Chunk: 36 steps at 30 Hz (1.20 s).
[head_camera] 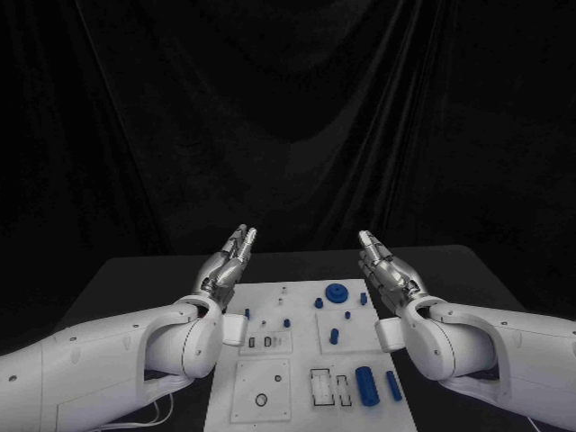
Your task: Assemble the parts on the task board
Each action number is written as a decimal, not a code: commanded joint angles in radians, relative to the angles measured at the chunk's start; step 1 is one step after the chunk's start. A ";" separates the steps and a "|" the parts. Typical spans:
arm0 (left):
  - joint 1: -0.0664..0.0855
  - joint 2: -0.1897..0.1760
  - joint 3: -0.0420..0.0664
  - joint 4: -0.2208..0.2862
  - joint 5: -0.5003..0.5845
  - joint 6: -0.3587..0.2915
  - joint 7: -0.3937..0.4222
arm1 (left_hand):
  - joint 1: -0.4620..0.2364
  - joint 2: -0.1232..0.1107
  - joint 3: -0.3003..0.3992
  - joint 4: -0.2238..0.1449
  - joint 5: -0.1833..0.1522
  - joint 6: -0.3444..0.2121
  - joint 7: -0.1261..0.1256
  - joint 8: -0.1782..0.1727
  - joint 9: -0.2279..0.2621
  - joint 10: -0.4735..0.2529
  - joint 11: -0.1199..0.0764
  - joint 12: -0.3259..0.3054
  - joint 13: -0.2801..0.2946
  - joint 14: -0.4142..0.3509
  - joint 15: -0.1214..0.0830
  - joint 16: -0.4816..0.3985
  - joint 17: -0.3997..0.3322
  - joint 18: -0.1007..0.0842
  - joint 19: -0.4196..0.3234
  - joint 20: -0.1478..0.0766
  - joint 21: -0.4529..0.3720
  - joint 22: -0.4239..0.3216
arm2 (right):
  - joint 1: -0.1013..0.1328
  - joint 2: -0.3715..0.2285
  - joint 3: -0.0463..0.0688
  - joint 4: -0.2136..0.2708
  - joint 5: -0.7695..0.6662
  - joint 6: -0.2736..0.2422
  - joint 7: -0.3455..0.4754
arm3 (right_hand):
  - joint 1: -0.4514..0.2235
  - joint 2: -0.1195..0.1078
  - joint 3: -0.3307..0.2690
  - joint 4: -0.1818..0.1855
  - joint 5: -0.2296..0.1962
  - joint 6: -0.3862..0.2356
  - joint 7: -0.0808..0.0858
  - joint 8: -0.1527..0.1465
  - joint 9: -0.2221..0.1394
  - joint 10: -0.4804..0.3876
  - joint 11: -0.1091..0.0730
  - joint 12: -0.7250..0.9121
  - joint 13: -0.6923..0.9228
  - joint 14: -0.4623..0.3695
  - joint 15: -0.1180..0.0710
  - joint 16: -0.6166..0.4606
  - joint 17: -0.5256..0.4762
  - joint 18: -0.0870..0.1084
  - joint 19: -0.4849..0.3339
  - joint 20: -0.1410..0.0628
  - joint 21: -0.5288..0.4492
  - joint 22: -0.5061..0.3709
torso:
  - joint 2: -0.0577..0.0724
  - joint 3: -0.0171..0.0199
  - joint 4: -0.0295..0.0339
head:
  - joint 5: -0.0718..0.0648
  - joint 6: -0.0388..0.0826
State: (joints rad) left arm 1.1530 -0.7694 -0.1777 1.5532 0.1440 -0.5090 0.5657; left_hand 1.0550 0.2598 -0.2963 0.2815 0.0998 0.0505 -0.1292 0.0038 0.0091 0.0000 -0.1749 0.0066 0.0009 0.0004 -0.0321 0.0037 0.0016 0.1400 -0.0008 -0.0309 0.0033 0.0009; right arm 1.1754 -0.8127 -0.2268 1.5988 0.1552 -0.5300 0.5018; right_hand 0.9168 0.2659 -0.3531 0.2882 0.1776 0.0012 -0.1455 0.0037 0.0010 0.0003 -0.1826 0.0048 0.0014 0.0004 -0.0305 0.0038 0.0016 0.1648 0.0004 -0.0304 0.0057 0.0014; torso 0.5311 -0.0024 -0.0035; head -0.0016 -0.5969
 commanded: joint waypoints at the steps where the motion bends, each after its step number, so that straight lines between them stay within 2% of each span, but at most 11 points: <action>1: 0.015 0.003 -0.014 -0.001 0.107 0.178 0.085 | 0.050 0.003 -0.017 0.007 0.004 0.005 -0.017 0.007 0.002 0.000 -0.021 -0.007 -0.001 0.000 -0.191 -0.004 -0.002 0.018 0.001 -0.103 -0.003 -0.001 | 0.012 -0.004 -0.013 0.007 0.084 0.137 -0.031 | 0.010 -0.004 -0.006 0.000 -0.007 -0.001 -0.005 -0.004 -0.001 0.000 -0.006 -0.005 -0.001 0.000 -0.182 -0.004 -0.002 0.015 0.000 -0.060 -0.006 -0.001 | 0.000 0.0000 -0.0001 | 0.000 0.000; 8: 0.029 0.005 -0.036 -0.003 0.136 0.229 0.101 | 0.064 -0.002 -0.017 0.008 0.003 0.007 -0.023 0.007 0.002 0.000 -0.025 -0.007 -0.001 0.000 -0.187 -0.004 -0.002 0.025 0.001 -0.078 -0.003 -0.001 | 0.017 -0.005 -0.021 0.008 0.092 0.150 -0.032 | 0.020 -0.012 -0.006 -0.001 -0.009 -0.001 0.003 -0.004 -0.001 0.000 0.001 -0.005 -0.001 0.000 -0.176 -0.004 -0.002 0.014 0.000 -0.054 -0.006 -0.001 | 0.000 0.0000 -0.0001 | 0.000 0.000; 9: 0.029 -0.011 -0.036 -0.017 0.033 0.281 0.165 | 0.071 -0.005 -0.017 0.009 0.002 0.008 -0.025 0.007 0.002 0.000 -0.027 -0.007 -0.001 0.000 -0.188 -0.004 -0.002 0.030 0.001 -0.054 -0.003 -0.001 | 0.017 -0.066 -0.021 0.032 0.093 0.191 -0.022 | 0.028 -0.016 -0.005 -0.001 -0.008 -0.001 0.007 -0.004 -0.001 0.000 0.005 -0.005 -0.001 0.000 -0.172 -0.004 -0.002 0.014 0.000 -0.047 -0.006 -0.001 | 0.032 -0.0008 0.0246 | -0.004 -0.017; 12: 0.029 -0.020 -0.036 -0.016 0.019 0.280 0.176 | 0.074 -0.007 -0.019 0.009 -0.005 0.009 -0.024 0.007 0.002 0.000 -0.024 -0.007 -0.001 0.000 -0.185 -0.004 -0.002 0.032 0.001 -0.019 -0.003 -0.001 | 0.017 -0.072 -0.021 0.033 0.093 0.205 -0.014 | 0.037 -0.020 -0.004 0.000 -0.014 -0.001 0.014 -0.004 -0.001 0.000 0.013 -0.005 -0.001 0.000 -0.163 -0.004 -0.002 0.014 0.000 -0.035 -0.006 -0.001 | 0.039 -0.0011 0.0257 | 0.003 -0.016; 18: 0.029 -0.040 -0.036 -0.011 -0.024 0.272 0.192 | 0.086 -0.010 -0.020 0.009 -0.008 0.012 -0.021 0.008 0.003 0.000 -0.021 -0.007 -0.001 0.000 -0.185 -0.004 -0.002 0.038 0.001 -0.078 -0.003 -0.001 | 0.017 -0.087 -0.021 0.040 0.084 0.213 -0.002 | 0.056 -0.028 0.000 -0.001 -0.012 -0.001 0.024 -0.004 -0.001 0.000 0.022 -0.005 -0.001 0.000 -0.153 -0.004 -0.002 0.015 0.000 -0.028 -0.006 -0.001 | 0.056 -0.0032 0.0269 | 0.003 -0.025; 24: 0.029 -0.054 -0.037 -0.020 -0.122 0.264 0.212 | 0.095 -0.009 -0.017 0.007 0.002 0.014 -0.021 0.008 0.003 0.000 -0.021 -0.007 -0.001 0.000 -0.185 -0.004 -0.002 0.035 0.001 -0.078 -0.003 -0.001 | 0.018 -0.122 -0.021 0.056 -0.007 0.221 -0.002 | 0.065 -0.031 0.003 0.001 -0.011 -0.001 0.038 -0.004 -0.001 0.000 0.036 -0.005 -0.001 0.000 -0.138 -0.004 -0.002 0.014 0.000 -0.012 -0.006 -0.001 | 0.068 -0.0028 0.0428 | -0.007 -0.036; 27: 0.029 -0.070 -0.037 -0.022 -0.184 0.268 0.220 | 0.115 -0.009 -0.011 0.007 0.017 0.023 -0.011 0.009 0.004 0.000 -0.012 -0.007 -0.001 0.000 -0.177 -0.004 -0.002 0.037 0.001 -0.063 -0.003 -0.001 | 0.028 -0.138 -0.021 0.058 -0.116 0.226 -0.006 | 0.108 -0.043 0.015 -0.002 0.013 -0.001 0.071 -0.004 -0.001 0.000 0.072 -0.005 -0.001 0.000 -0.085 -0.004 -0.002 0.014 0.000 0.029 -0.006 -0.001 | 0.078 -0.0048 0.0462 | -0.010 -0.053; 29: 0.029 -0.080 -0.037 -0.022 -0.220 0.272 0.223 | 0.133 -0.007 -0.006 0.007 0.039 0.031 -0.002 0.010 0.005 0.000 -0.003 -0.007 -0.001 0.000 -0.164 -0.004 -0.002 0.037 0.001 -0.054 -0.003 -0.001 | 0.037 -0.149 -0.021 0.057 -0.200 0.229 -0.016 | 0.168 -0.053 0.032 -0.003 0.045 -0.001 0.098 -0.004 -0.001 0.000 0.107 -0.005 -0.001 0.000 -0.015 -0.004 -0.002 0.004 0.000 0.084 -0.006 -0.001 | 0.079 -0.0051 0.0461 | -0.014 -0.061; 31: 0.029 -0.088 -0.037 -0.017 -0.241 0.272 0.224 | 0.144 -0.004 -0.002 0.008 0.061 0.030 -0.001 0.010 0.005 0.000 -0.001 -0.007 -0.001 0.000 -0.160 -0.004 -0.002 0.037 0.001 -0.051 -0.003 -0.001 | 0.046 -0.162 -0.021 0.059 -0.279 0.229 -0.031 | 0.209 -0.064 0.041 -0.002 0.081 0.000 0.118 -0.003 -0.001 0.000 0.138 -0.005 -0.001 0.000 0.023 -0.004 -0.002 -0.005 0.000 0.113 -0.006 -0.001 | 0.085 -0.0074 0.0473 | -0.014 -0.072; 32: 0.029 -0.097 -0.037 -0.010 -0.254 0.272 0.225 | 0.151 0.001 0.000 0.009 0.071 0.024 -0.004 0.009 0.004 0.000 -0.001 -0.007 -0.001 0.000 -0.151 -0.004 -0.002 0.036 0.001 -0.044 -0.003 -0.001 | 0.056 -0.174 -0.021 0.062 -0.344 0.228 -0.048 | 0.262 -0.076 0.051 -0.003 0.116 0.015 0.116 0.002 0.004 0.005 0.202 0.007 0.005 0.000 0.098 -0.004 -0.002 -0.022 0.000 0.169 -0.006 -0.001 | 0.089 -0.0093 0.0502 | -0.015 -0.081; 36: 0.029 -0.119 -0.037 0.019 -0.273 0.265 0.235 | 0.166 0.006 0.003 0.008 0.103 0.031 0.002 0.010 0.005 0.000 0.004 -0.007 -0.001 0.000 -0.123 -0.004 -0.002 0.036 0.001 -0.017 -0.003 -0.001 | 0.094 -0.204 -0.021 0.072 -0.518 0.228 -0.124 | 0.340 -0.087 0.066 -0.006 0.174 0.046 0.147 0.009 0.011 0.010 0.218 0.025 0.009 0.000 0.146 -0.004 -0.002 -0.033 0.000 0.206 -0.006 -0.001 | 0.101 -0.0137 0.0602 | -0.022 -0.102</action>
State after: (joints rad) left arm 1.1809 -0.8842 -0.2155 1.5611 -0.0613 -0.2536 0.6718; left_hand 1.2101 0.2675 -0.3014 0.2896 0.1893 0.0772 -0.1304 0.0078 0.0135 -0.0015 -0.1788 0.0066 0.0015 0.0004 -0.0320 0.0037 0.0011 0.1705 -0.0008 -0.0307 0.0033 0.0013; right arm 1.2577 -1.0114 -0.2493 1.6643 -0.1249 -0.3208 0.4600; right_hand 1.2440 0.1814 -0.2919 0.2815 0.3415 0.0408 -0.0021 0.0096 0.0101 0.0110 0.0294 0.0270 0.0088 0.0000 0.1058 0.0038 0.0016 0.1471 0.0003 0.1673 0.0057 0.0016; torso 0.6191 -0.0115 0.0475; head -0.0200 -0.6870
